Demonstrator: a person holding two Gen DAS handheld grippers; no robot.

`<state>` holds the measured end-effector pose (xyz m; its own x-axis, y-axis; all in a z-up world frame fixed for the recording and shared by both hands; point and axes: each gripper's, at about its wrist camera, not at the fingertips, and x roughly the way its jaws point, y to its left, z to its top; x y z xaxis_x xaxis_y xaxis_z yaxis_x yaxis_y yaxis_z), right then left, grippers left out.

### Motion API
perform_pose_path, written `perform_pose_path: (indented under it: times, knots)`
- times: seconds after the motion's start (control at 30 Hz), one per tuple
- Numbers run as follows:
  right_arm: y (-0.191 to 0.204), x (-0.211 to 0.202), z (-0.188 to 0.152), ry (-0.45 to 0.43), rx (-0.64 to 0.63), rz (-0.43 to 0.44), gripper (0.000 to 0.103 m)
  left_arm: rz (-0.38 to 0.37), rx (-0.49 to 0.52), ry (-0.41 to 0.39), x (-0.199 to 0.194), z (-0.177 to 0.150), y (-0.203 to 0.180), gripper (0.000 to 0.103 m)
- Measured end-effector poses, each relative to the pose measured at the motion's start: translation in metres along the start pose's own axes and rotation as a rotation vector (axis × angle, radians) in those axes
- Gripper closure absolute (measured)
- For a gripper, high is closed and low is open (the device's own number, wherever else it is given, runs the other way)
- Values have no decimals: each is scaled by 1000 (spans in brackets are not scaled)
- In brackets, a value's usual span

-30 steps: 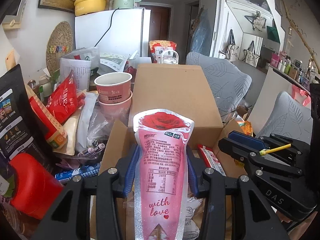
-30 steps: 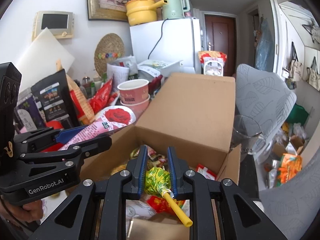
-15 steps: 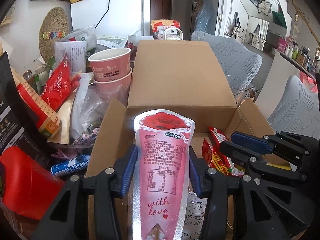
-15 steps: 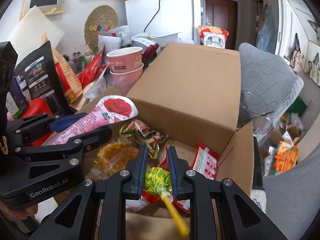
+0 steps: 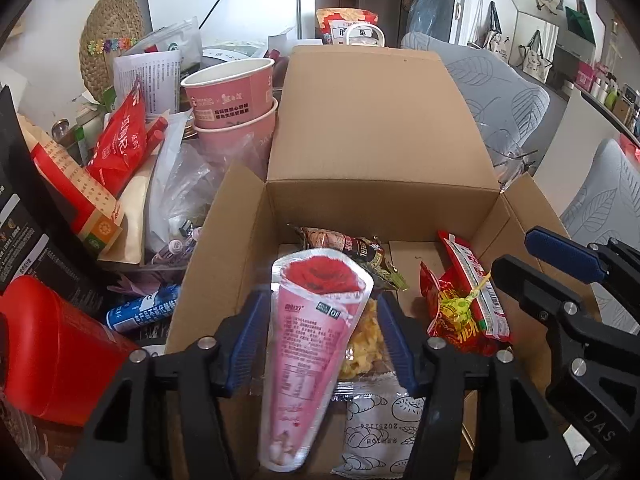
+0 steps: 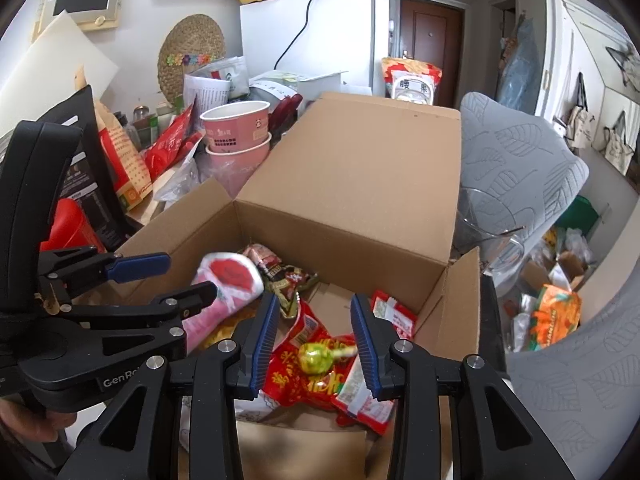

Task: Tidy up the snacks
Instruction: 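Open both tools to drop the cone packet and lollipop into the box, then withdraw both tools from the box toward the silver bag and red packet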

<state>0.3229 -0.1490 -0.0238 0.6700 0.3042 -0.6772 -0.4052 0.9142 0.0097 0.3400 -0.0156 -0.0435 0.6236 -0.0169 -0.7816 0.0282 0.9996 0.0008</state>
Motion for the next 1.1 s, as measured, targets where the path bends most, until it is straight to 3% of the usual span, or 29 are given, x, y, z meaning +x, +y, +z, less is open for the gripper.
perform_pose_path:
  times: [0.4,0.73,1.1]
  knots:
    - [-6,-28,-1,-37,33,-19,62,-7,8,-45,-30,-2,-6,34]
    - [-3,-88,0,-115,46,-22,62,-19,13,-144,-96,-3,-14,34]
    - [13,-159,-12,-193,41,-33,62,-42,25,-236,-168,-25,-19,34]
